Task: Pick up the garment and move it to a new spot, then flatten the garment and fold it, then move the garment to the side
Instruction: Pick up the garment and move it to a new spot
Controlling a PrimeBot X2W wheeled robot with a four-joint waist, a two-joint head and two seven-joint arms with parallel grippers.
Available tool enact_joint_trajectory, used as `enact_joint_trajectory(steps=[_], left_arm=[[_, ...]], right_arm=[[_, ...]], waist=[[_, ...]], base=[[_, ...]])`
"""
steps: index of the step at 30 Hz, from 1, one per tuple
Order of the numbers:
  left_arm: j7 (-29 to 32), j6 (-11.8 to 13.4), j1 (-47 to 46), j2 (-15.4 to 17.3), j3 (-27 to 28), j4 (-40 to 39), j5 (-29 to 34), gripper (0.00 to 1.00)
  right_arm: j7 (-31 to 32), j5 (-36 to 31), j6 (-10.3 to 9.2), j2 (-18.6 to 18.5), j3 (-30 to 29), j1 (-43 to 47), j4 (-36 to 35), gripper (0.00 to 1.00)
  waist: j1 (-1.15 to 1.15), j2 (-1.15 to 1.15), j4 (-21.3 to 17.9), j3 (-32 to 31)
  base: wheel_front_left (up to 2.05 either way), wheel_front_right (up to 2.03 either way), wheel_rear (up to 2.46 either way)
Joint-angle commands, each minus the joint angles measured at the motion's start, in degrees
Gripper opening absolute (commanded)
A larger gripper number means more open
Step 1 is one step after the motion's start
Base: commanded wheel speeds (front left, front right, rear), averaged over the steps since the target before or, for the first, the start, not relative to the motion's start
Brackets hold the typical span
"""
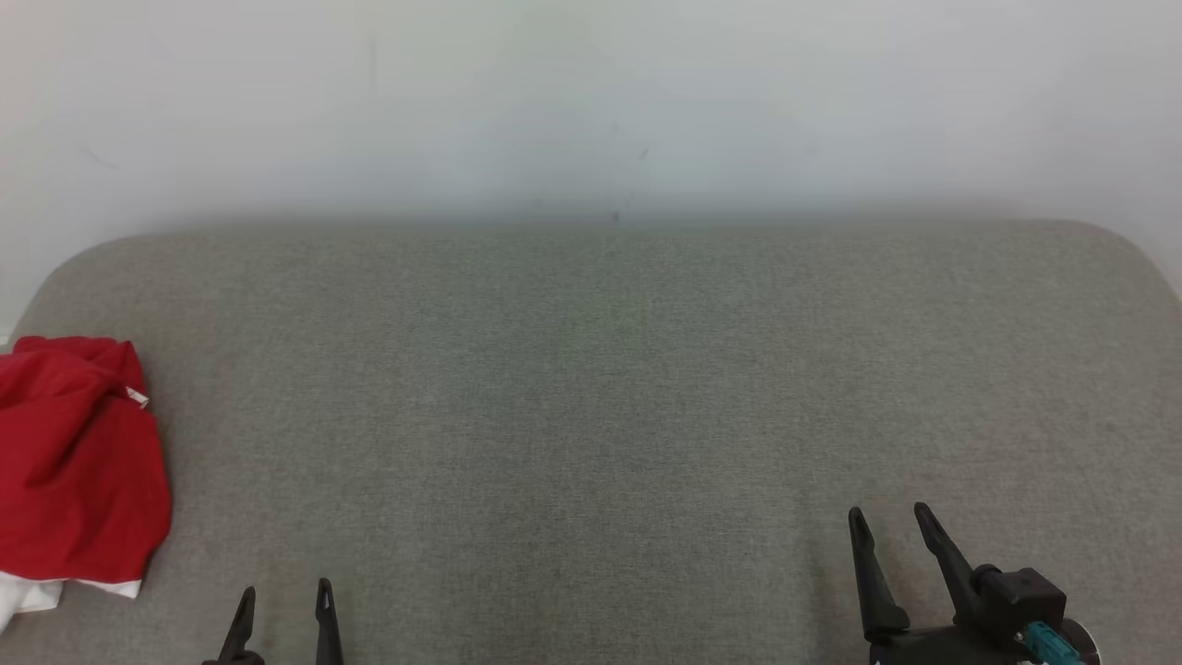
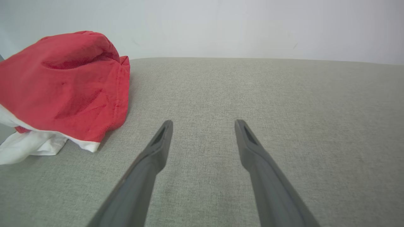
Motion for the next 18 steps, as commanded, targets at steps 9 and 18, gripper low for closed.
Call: enact_joint_trajectory(steps=[9, 18], left_arm=[[-0.20, 0.93, 1.38, 0.30, 1.35, -0.17, -0.57, 1.00], [-0.20, 0.89, 3.81, 0.29, 4.78, -1.06, 0.36, 1.00]], right_arm=[[-0.15, 1.31, -0.12, -0.12, 0.70, 1.64, -0.92, 1.00], [-0.15, 1.69, -0.12, 0.79, 3.15, 2.29, -1.58, 1.00]], waist=[[0.00, 0.00, 7.50, -0.34], [0.00, 0.00, 20.45, -1.59]], base=[[0.00, 0.00, 0.00], [0.00, 0.00, 0.00]])
